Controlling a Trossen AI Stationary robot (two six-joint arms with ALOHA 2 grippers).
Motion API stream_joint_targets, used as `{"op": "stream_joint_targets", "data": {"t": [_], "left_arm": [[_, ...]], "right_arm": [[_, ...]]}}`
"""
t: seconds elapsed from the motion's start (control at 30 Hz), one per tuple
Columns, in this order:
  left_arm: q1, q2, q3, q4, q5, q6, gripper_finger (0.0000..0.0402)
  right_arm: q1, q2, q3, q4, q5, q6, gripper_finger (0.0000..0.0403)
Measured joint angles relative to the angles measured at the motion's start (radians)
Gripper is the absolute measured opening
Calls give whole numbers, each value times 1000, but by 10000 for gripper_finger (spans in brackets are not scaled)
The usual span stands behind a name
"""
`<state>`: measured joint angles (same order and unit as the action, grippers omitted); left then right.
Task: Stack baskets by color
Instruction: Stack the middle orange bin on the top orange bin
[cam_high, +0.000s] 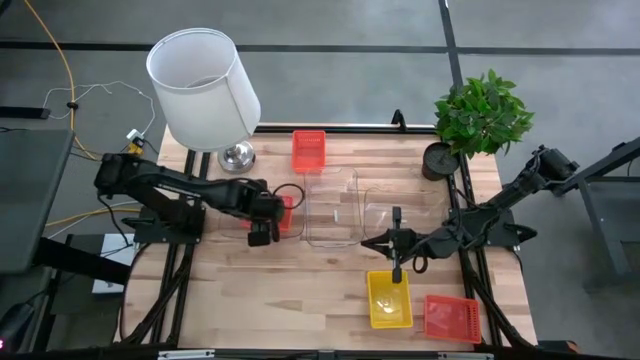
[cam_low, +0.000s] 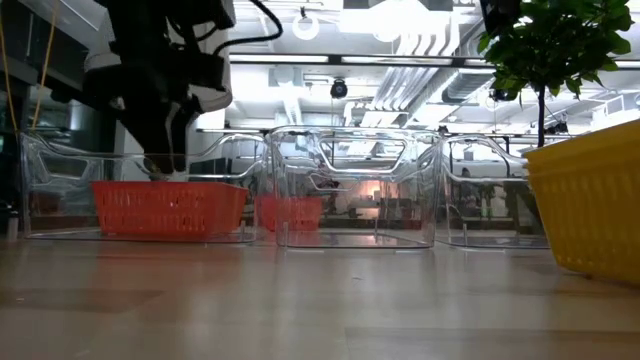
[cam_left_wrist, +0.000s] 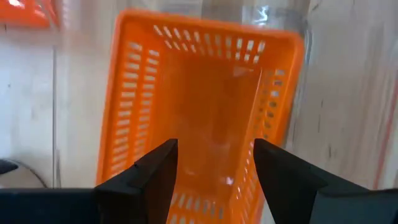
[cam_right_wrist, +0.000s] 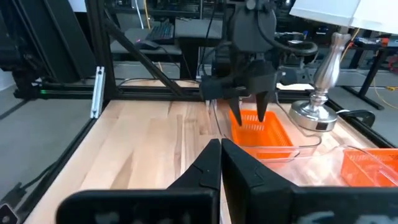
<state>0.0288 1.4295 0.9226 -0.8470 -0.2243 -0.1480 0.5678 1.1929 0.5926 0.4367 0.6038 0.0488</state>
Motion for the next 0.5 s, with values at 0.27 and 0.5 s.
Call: {"op": "stream_joint_targets", "data": {"t": [0.27,0.5], "left_arm": [[0,63,0,31,79,29,197],[0,65,0,27,99,37,197]], "right_arm": [[0,1,0,-6,-1,-1,0],[0,1,0,-8,3,0,0]]}}
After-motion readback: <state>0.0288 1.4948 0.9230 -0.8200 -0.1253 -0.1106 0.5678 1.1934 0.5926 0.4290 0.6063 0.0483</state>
